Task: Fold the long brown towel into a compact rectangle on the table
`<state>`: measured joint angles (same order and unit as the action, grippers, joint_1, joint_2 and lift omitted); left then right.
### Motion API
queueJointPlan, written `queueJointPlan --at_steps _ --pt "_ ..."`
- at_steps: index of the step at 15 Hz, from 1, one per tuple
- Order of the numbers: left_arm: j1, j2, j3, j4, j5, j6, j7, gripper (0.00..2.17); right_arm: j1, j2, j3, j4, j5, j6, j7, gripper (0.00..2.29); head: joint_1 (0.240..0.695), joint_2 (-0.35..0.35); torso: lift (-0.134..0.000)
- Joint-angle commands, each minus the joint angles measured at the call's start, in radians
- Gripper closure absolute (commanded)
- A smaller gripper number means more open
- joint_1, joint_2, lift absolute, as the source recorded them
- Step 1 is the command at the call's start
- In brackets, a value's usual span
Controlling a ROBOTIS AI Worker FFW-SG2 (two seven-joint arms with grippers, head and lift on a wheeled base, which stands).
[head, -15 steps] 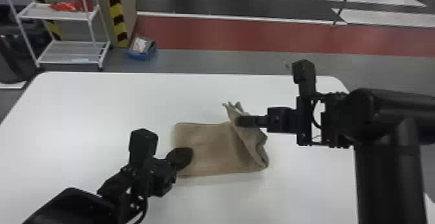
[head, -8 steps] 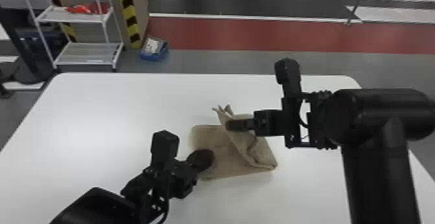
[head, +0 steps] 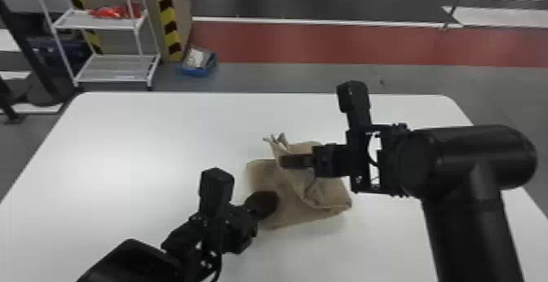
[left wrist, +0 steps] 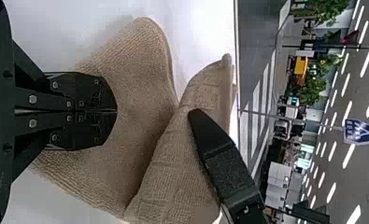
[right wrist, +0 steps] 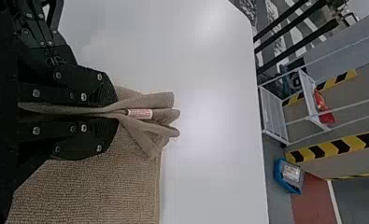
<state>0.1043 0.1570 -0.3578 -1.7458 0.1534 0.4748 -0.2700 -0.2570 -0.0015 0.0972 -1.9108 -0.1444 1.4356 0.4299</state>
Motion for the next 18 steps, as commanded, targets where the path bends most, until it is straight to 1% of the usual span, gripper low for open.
queueJointPlan --at_steps 1,5,9,10,11,12,13,14,15,17,18 --pt "0.005 -0.002 -0.006 0.000 0.000 0.000 0.002 1.71 0.001 0.002 0.016 -0.002 -0.001 -0.016 -0.007 1.03 0.695 -0.051 -0.125" --pt "0.011 -0.001 -0.007 -0.004 0.000 -0.009 0.006 1.71 0.022 0.002 0.039 0.035 -0.001 -0.068 -0.008 1.03 0.695 -0.045 -0.125" --pt "0.012 -0.001 -0.015 -0.004 -0.002 -0.009 0.009 1.71 0.038 0.002 0.058 0.039 0.005 -0.071 -0.008 0.99 0.695 -0.036 -0.125" --pt "0.012 -0.001 -0.016 -0.004 -0.002 -0.009 0.011 1.71 0.041 0.002 0.061 0.041 0.005 -0.074 -0.008 0.74 0.695 -0.035 -0.125" --pt "0.012 -0.001 -0.018 -0.006 -0.003 -0.009 0.011 1.71 0.041 0.002 0.064 0.042 0.006 -0.077 -0.008 0.63 0.695 -0.035 -0.125" --pt "0.012 -0.001 -0.018 -0.007 -0.003 -0.009 0.011 1.71 0.045 0.002 0.064 0.042 0.008 -0.099 -0.008 0.63 0.695 -0.034 -0.125" --pt "0.014 -0.001 -0.020 -0.007 -0.005 -0.009 0.009 1.71 0.056 0.002 0.064 0.046 0.003 -0.154 -0.005 0.58 0.695 -0.034 -0.125" --pt "0.014 0.001 -0.020 -0.009 -0.005 -0.009 0.009 1.72 0.068 0.002 0.061 0.047 -0.003 -0.203 0.004 0.45 0.695 -0.034 -0.125" --pt "0.014 0.003 -0.020 -0.009 -0.003 -0.009 0.009 1.71 0.081 0.002 0.058 0.046 -0.012 -0.246 0.009 0.44 0.695 -0.032 -0.125" --pt "0.014 0.003 -0.012 -0.011 -0.003 -0.009 0.009 1.71 0.108 0.002 0.039 0.026 -0.032 -0.280 0.015 0.25 0.695 -0.024 -0.125" --pt "0.014 0.003 -0.007 -0.011 -0.003 -0.009 0.008 1.71 0.128 0.002 0.013 -0.002 -0.054 -0.289 0.030 0.23 0.695 -0.023 -0.125"
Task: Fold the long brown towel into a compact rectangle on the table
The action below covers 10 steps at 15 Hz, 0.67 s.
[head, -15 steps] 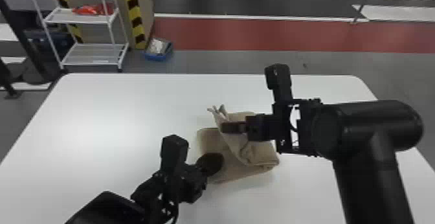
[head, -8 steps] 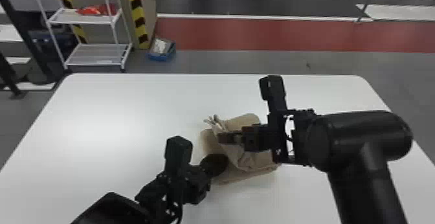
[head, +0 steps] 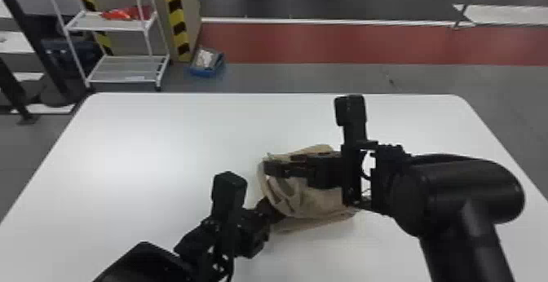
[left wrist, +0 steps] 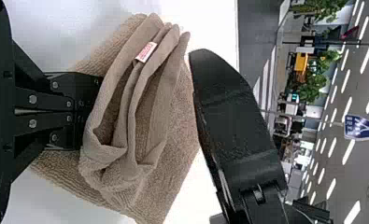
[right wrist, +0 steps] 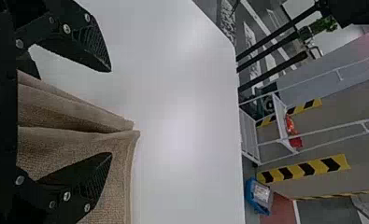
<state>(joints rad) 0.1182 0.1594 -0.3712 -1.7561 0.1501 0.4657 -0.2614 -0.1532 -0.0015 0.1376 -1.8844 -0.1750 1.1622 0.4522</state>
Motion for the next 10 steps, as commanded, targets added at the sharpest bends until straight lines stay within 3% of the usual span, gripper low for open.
queueJointPlan --at_steps 1,4,5,6,7,8,10 --pt "0.000 0.000 0.009 0.000 0.002 0.000 -0.001 1.71 0.052 0.002 -0.053 -0.065 -0.040 -0.018 0.016 0.11 0.695 -0.021 -0.125" --pt "0.000 -0.005 0.008 0.009 0.005 -0.046 0.013 1.71 0.136 -0.003 -0.161 -0.085 -0.078 -0.120 0.076 0.15 0.695 -0.036 -0.125" --pt "-0.003 -0.006 0.008 0.012 0.005 -0.049 0.016 1.71 0.165 -0.008 -0.173 -0.105 -0.078 -0.141 0.088 0.43 0.695 -0.047 -0.125" --pt "-0.008 -0.006 0.008 0.012 0.006 -0.049 0.016 1.71 0.201 -0.015 -0.196 -0.133 -0.080 -0.150 0.106 1.01 0.695 -0.057 -0.125" --pt "-0.009 -0.006 0.006 0.012 0.006 -0.049 0.014 1.71 0.234 -0.020 -0.225 -0.147 -0.080 -0.150 0.123 1.97 0.695 -0.066 -0.125" --pt "-0.012 -0.006 0.005 0.014 0.008 -0.049 0.014 1.71 0.244 -0.025 -0.246 -0.160 -0.081 -0.153 0.160 2.18 0.695 -0.086 -0.125" --pt "-0.020 -0.009 0.000 0.027 0.008 -0.049 0.014 1.71 0.299 -0.026 -0.282 -0.182 -0.100 -0.196 0.206 2.19 0.695 -0.109 -0.125"
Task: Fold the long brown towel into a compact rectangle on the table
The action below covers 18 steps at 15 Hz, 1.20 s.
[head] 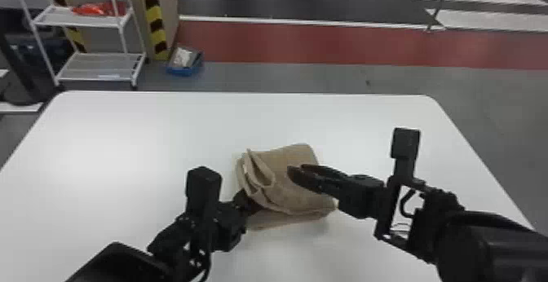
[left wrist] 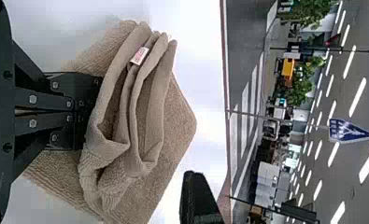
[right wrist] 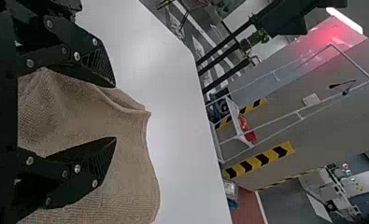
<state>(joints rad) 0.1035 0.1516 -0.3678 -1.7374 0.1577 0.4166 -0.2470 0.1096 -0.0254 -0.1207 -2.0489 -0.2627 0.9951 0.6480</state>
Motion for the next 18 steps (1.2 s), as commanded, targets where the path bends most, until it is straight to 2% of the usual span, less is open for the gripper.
queueJointPlan --at_steps 1,5,9,13,18 --pt "-0.008 -0.004 -0.003 0.012 0.000 0.000 0.000 1.71 0.064 -0.005 -0.030 -0.024 -0.023 -0.060 0.024 2.19 0.695 -0.117 -0.125" --pt "-0.018 -0.006 0.001 0.021 0.000 0.000 -0.005 1.71 0.151 -0.004 -0.097 -0.047 -0.072 -0.075 0.081 2.19 0.695 -0.147 -0.125" --pt "-0.030 -0.006 0.006 0.033 0.000 0.000 -0.012 1.71 0.205 -0.005 -0.142 -0.033 -0.069 -0.091 0.117 2.19 0.695 -0.171 -0.125" --pt "-0.042 -0.006 0.006 0.042 0.003 0.000 -0.015 1.71 0.219 -0.010 -0.172 -0.011 -0.059 -0.088 0.130 2.19 0.695 -0.197 -0.125" --pt "-0.036 -0.001 -0.003 0.030 0.000 0.003 -0.014 1.71 0.144 -0.021 -0.166 0.087 -0.030 -0.075 0.110 2.19 0.695 -0.214 -0.125"
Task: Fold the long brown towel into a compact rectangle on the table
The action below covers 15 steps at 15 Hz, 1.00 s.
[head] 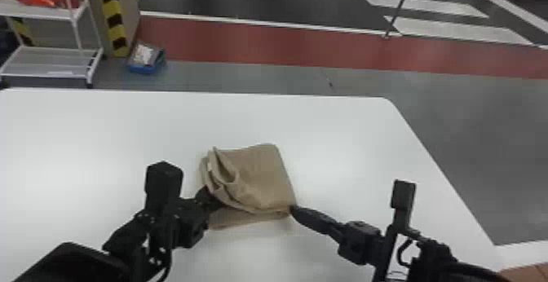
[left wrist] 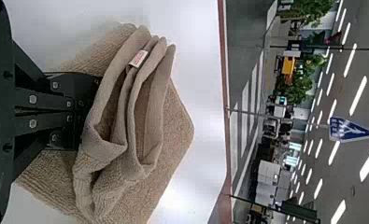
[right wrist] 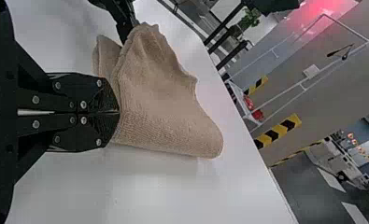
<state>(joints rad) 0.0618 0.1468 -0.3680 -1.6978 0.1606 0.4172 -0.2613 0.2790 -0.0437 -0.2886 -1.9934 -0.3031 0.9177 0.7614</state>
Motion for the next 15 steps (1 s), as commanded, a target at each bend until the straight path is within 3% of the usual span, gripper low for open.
queueJointPlan --at_steps 1,4,10,15 --pt "0.012 0.007 -0.003 -0.022 -0.009 0.006 0.002 1.71 -0.034 -0.002 0.012 0.047 0.018 -0.023 -0.008 2.19 0.695 -0.217 -0.125" --pt "0.052 0.014 0.008 -0.080 -0.021 0.036 -0.001 1.71 -0.103 -0.002 0.034 0.100 0.056 -0.056 -0.042 2.19 0.695 -0.219 -0.125" --pt "0.242 0.085 0.104 -0.430 -0.023 0.156 -0.016 1.71 -0.324 -0.005 0.115 0.251 0.188 -0.065 -0.108 2.19 0.695 -0.188 -0.125" --pt "0.329 0.091 0.172 -0.508 -0.018 0.150 -0.041 1.71 -0.512 -0.005 0.187 0.476 0.233 -0.133 -0.113 2.19 0.695 -0.115 -0.125"
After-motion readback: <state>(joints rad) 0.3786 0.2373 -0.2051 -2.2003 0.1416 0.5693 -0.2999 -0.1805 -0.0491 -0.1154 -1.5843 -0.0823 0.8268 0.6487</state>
